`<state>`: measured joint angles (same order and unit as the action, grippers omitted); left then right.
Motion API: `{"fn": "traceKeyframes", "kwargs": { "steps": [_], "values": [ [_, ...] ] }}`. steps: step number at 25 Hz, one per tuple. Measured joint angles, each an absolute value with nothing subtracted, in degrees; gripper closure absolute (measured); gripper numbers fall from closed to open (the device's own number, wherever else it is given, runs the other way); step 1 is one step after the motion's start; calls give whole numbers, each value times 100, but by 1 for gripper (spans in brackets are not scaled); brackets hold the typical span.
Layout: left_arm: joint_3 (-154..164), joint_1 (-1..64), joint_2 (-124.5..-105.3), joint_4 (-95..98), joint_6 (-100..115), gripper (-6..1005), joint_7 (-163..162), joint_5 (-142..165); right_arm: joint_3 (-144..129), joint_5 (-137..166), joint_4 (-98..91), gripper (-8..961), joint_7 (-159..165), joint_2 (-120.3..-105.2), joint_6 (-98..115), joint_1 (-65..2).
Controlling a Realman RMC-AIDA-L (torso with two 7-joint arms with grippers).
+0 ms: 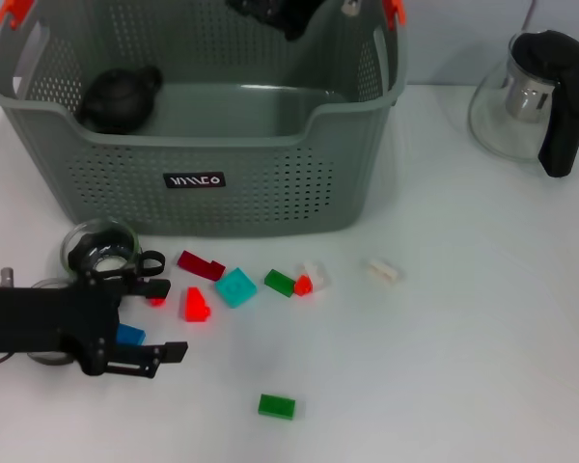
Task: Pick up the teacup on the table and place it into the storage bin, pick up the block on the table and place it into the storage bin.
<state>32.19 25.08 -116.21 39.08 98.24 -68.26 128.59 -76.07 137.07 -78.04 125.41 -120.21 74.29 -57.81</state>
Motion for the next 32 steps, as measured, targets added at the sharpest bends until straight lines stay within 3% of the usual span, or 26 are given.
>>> {"fn": "traceKeyframes", "kwargs": {
  "steps": [11,20,32],
  "values": [
    [3189,2591,-11654,3911,9786,123,-6859,12861,-6977,13727,-4642,866,11254,-11969,5668,-6679],
    [3179,2645,-11690,3902,9777,123,-6871,12858,-7026,13417,-3329,860,10590,-12024,4378,-6759],
    [3182,2706,-11690,3840,9719,124,-6875,12858,-7040,13319,-2909,853,10368,-12032,4061,-6755]
  ]
}}
